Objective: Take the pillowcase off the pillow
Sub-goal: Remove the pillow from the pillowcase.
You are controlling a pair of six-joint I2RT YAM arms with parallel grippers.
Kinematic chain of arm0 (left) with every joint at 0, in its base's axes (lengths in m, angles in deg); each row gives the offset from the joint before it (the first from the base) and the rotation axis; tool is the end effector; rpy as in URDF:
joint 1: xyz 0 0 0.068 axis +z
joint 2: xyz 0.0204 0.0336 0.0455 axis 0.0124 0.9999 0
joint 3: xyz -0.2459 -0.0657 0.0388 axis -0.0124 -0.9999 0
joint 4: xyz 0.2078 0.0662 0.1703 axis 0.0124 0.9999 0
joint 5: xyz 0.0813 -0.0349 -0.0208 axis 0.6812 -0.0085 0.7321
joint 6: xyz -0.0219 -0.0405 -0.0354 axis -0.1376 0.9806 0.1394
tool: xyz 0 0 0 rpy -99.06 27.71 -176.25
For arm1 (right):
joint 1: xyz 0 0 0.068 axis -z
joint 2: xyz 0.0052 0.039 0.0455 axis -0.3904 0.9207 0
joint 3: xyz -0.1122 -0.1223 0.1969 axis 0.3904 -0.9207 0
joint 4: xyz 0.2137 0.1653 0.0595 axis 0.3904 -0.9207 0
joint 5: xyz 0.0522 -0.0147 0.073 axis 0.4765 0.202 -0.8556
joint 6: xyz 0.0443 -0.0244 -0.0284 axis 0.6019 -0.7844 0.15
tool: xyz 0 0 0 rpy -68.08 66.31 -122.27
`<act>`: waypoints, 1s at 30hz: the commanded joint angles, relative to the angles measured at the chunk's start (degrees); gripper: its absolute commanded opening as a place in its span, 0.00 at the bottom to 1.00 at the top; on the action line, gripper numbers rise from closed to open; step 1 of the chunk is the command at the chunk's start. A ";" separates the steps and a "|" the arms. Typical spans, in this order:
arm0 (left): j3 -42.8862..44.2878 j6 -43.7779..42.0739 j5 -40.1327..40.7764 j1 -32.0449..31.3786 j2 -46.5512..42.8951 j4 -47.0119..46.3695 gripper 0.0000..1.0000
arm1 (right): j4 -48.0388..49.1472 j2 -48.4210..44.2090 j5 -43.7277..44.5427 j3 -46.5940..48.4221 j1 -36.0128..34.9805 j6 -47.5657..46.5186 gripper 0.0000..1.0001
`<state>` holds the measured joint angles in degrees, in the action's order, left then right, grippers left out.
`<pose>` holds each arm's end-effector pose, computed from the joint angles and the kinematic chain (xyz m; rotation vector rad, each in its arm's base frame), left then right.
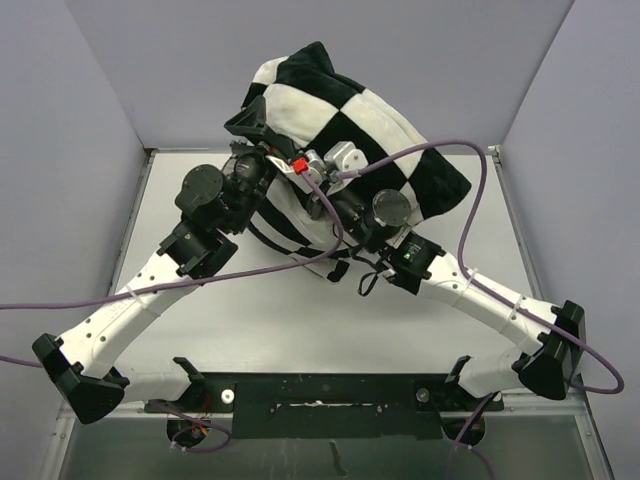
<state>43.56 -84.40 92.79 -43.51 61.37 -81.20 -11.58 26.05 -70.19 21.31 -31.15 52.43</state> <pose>0.2172 -0.1968 0.4859 0.8611 0.8908 0.4661 0.2055 0.2804 0.4241 -0.5722 1.2253 0.7710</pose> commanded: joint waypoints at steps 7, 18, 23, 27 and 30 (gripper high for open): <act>17.41 6.74 0.05 5.67 2.64 -14.88 0.60 | -7.38 -8.68 -3.12 -16.15 -3.79 3.07 0.00; 22.73 12.81 -1.91 7.46 0.35 0.19 0.58 | -11.51 -13.48 2.88 -18.35 -3.63 1.04 0.00; 30.53 21.65 -5.73 6.91 -0.79 18.68 0.46 | -11.18 -12.24 4.56 -16.26 -3.66 0.12 0.00; 34.99 26.47 -7.35 5.15 -1.13 29.42 0.31 | -10.62 -8.44 3.91 -11.79 -5.10 -0.14 0.00; 32.27 25.54 -6.26 5.01 -2.40 28.45 0.21 | -10.82 -5.40 2.87 -8.94 -6.72 -0.48 0.00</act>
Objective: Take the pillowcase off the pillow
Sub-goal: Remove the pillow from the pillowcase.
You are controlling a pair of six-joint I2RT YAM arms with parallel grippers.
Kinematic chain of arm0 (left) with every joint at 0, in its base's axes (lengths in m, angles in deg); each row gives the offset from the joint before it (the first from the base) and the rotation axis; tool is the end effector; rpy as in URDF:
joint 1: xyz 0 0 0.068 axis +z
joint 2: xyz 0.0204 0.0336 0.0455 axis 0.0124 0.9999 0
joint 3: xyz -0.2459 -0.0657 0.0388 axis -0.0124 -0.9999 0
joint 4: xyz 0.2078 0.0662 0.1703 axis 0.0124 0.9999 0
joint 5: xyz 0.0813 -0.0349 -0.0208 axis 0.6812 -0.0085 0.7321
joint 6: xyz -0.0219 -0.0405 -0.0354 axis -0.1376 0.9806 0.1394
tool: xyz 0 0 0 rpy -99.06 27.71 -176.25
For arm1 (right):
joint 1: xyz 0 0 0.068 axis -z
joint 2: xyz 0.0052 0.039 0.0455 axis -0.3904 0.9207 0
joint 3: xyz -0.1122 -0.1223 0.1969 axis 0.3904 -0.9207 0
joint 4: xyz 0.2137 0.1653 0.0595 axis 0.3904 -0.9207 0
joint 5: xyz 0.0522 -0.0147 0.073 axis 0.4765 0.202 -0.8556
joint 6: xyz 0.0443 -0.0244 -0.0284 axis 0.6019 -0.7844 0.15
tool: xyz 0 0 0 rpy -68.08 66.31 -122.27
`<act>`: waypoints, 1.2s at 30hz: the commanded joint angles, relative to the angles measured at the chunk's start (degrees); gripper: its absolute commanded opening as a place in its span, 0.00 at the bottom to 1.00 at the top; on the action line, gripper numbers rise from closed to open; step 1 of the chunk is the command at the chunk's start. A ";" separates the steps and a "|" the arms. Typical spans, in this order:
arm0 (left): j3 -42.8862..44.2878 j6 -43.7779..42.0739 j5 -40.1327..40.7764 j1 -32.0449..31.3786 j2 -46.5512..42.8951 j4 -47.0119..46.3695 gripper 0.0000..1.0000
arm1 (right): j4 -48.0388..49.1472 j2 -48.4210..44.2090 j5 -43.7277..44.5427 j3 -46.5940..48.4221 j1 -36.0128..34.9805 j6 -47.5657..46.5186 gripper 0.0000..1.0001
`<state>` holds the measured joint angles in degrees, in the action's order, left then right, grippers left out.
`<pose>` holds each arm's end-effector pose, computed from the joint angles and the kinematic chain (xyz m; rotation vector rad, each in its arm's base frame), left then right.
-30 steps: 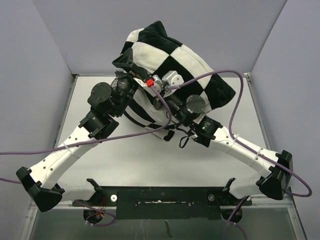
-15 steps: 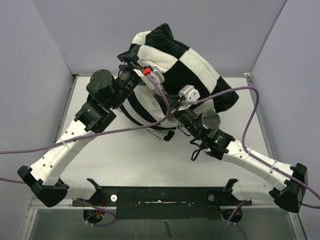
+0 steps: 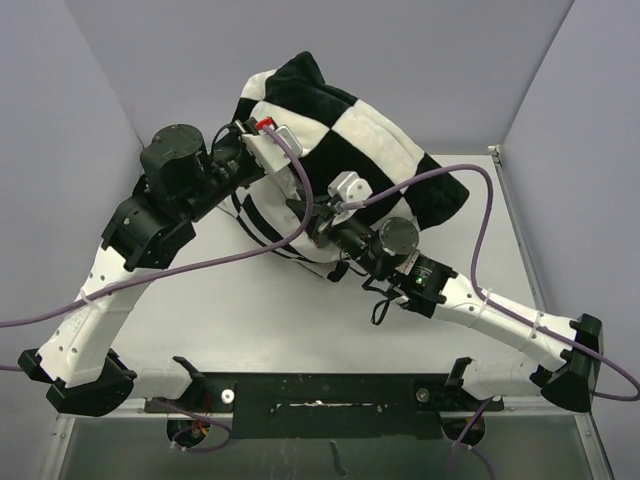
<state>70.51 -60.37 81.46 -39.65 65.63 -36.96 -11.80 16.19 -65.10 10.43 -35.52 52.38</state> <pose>0.2007 -0.1676 0.5378 0.9992 1.2369 0.0500 0.1658 0.2592 0.4048 -0.5613 1.2574 0.7697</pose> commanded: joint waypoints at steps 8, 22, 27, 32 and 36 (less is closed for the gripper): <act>-6.10 -0.47 6.02 1.08 -9.99 -23.99 0.45 | -10.67 8.68 -4.28 4.80 -5.29 -0.04 0.00; -12.70 -1.31 7.64 -6.39 -9.27 -25.70 0.64 | -7.82 11.31 -6.57 6.20 -7.26 1.43 0.00; -11.70 -1.56 2.99 -11.06 -10.25 -17.47 0.63 | -6.74 8.91 -9.89 4.32 -4.32 4.26 0.00; -7.90 -0.84 0.93 -13.76 -8.97 -11.54 0.36 | -3.43 4.56 -13.44 -0.09 2.54 10.33 0.00; -6.83 -0.90 2.53 -13.83 -8.36 -10.52 0.14 | -5.21 2.10 -19.75 -0.24 9.85 14.21 0.00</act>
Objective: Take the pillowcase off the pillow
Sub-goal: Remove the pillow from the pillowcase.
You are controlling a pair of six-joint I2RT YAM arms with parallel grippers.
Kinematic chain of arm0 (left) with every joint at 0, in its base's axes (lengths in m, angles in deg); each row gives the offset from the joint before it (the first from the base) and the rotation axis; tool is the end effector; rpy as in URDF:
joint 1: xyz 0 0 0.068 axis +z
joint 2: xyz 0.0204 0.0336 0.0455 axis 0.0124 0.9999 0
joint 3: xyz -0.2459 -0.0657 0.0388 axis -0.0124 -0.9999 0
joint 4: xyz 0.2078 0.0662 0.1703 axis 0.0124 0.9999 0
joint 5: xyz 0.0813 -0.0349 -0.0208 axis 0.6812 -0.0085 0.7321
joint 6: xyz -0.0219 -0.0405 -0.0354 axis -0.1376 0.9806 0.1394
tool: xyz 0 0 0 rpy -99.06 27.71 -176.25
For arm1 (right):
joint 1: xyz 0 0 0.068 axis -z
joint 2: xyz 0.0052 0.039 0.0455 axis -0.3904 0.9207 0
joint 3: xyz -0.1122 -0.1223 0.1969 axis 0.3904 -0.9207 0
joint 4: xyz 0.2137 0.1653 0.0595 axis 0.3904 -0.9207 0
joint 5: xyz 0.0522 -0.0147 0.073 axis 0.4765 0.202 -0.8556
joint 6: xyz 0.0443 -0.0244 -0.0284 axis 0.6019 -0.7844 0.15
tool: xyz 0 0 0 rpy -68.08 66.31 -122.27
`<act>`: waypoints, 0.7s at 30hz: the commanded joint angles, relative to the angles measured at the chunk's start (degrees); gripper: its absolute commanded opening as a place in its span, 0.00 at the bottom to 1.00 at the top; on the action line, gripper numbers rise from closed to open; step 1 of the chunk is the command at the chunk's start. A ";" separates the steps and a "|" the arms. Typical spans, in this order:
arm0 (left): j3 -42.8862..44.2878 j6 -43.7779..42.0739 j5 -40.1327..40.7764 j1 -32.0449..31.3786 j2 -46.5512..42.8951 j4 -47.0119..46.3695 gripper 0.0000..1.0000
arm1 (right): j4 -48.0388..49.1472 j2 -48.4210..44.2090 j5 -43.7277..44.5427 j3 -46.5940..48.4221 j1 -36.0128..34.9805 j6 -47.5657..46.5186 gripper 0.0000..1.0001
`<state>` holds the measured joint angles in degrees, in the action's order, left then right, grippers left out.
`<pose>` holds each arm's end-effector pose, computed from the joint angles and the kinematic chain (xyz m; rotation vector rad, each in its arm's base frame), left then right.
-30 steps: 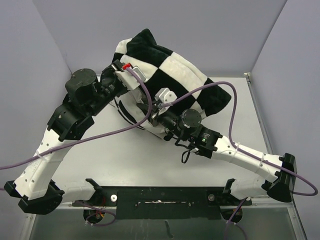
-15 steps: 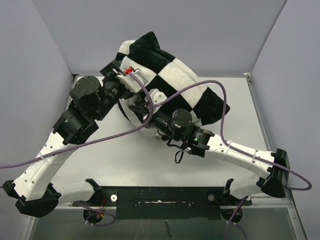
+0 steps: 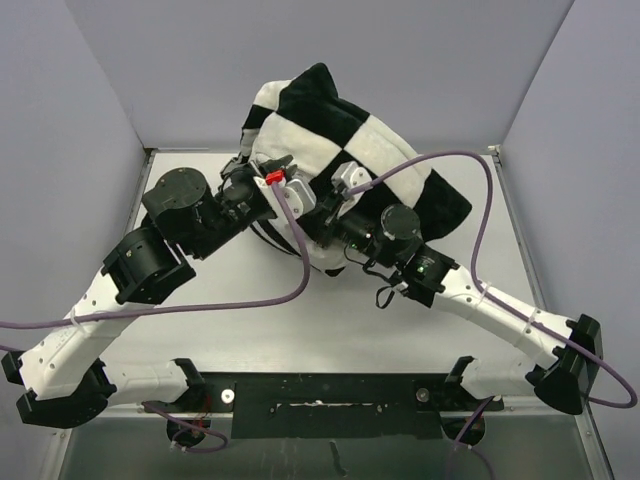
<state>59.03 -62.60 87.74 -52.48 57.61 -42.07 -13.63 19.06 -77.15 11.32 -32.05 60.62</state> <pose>0.1488 -0.1874 0.5177 1.0697 1.1373 -0.0110 0.1824 0.2656 0.3924 -0.6373 1.3252 0.9608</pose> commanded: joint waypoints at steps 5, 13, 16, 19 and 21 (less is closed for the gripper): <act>6.18 0.66 2.20 -0.80 0.13 -7.73 0.00 | -14.54 -0.39 -19.82 4.69 11.24 4.29 0.00; 1.35 -5.57 -3.39 -0.95 -4.44 8.99 0.49 | -32.35 12.04 -37.76 27.88 14.57 0.96 0.00; -3.50 -10.53 -1.06 -0.97 -6.03 5.16 0.51 | -34.11 14.63 -39.02 30.61 13.15 0.04 0.00; -5.58 -15.06 0.99 -0.82 -6.27 -0.40 0.51 | -34.27 15.23 -41.45 30.65 12.93 0.74 0.00; -5.47 -16.86 1.30 -0.23 -5.45 -3.74 0.50 | -32.65 14.30 -41.67 28.55 12.89 1.42 0.00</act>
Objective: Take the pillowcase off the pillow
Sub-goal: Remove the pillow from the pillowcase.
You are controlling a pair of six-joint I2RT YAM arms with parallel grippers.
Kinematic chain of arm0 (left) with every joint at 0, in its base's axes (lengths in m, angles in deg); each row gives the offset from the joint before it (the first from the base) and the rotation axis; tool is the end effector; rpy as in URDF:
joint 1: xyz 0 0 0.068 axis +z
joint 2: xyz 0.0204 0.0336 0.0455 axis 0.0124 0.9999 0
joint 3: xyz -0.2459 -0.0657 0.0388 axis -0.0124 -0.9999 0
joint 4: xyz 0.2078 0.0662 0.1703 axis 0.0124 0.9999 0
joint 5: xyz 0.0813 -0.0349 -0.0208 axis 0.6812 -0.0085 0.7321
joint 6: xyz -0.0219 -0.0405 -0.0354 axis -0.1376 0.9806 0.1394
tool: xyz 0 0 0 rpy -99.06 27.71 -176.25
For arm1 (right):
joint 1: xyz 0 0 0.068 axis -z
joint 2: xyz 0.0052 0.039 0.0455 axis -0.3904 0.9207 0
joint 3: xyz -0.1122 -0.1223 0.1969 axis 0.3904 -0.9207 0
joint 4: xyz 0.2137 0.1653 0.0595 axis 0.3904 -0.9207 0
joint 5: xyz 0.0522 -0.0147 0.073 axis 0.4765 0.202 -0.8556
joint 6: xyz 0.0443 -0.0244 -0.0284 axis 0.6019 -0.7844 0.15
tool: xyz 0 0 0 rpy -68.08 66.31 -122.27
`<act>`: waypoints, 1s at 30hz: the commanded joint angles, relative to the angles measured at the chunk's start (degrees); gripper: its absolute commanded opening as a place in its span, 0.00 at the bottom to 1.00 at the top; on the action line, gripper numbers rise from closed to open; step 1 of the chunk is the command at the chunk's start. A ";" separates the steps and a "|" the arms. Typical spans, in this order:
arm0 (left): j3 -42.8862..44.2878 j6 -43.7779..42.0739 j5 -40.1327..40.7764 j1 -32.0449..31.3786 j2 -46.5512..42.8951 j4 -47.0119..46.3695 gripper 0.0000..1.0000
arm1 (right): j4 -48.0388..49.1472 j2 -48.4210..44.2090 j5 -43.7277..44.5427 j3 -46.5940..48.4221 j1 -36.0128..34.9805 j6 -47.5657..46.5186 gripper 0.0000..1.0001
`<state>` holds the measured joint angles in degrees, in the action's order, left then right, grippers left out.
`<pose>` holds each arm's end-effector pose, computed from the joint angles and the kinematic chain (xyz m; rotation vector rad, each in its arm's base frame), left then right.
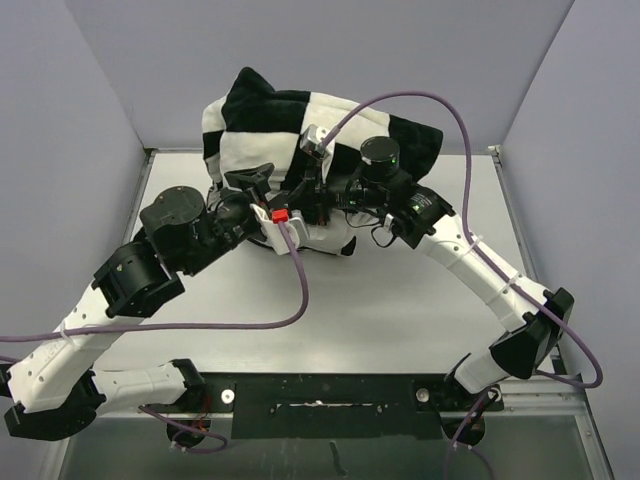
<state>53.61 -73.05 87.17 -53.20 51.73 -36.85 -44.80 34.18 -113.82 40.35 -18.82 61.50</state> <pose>0.1317 -0.1698 0.4984 1.2502 1.0686 0.1218 0.2531 0.2625 0.4349 -1.0340 1.5174 1.2445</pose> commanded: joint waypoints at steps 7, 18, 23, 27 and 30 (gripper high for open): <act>4.13 -6.09 -2.67 3.29 4.19 0.98 0.51 | 1.20 -2.96 -5.11 -3.98 -0.30 2.27 0.00; 16.06 -0.43 -9.18 3.15 6.99 25.76 0.70 | -1.93 -3.10 -5.97 -2.45 1.19 0.43 0.00; 9.69 -5.97 -5.63 2.96 6.26 16.23 0.69 | -0.26 -2.87 -5.72 -3.19 0.91 1.70 0.00; 9.29 -8.63 -3.61 2.94 7.41 8.67 0.68 | -0.29 -3.34 -5.41 -4.46 0.75 1.67 0.00; 10.90 -9.38 -2.64 3.15 8.66 6.81 0.67 | -0.08 -3.54 -5.35 -5.06 0.71 1.77 0.00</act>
<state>61.94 -79.85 82.53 -50.14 59.42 -20.74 -45.96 32.08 -119.26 36.52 -18.28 61.76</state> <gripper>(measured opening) 0.681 0.044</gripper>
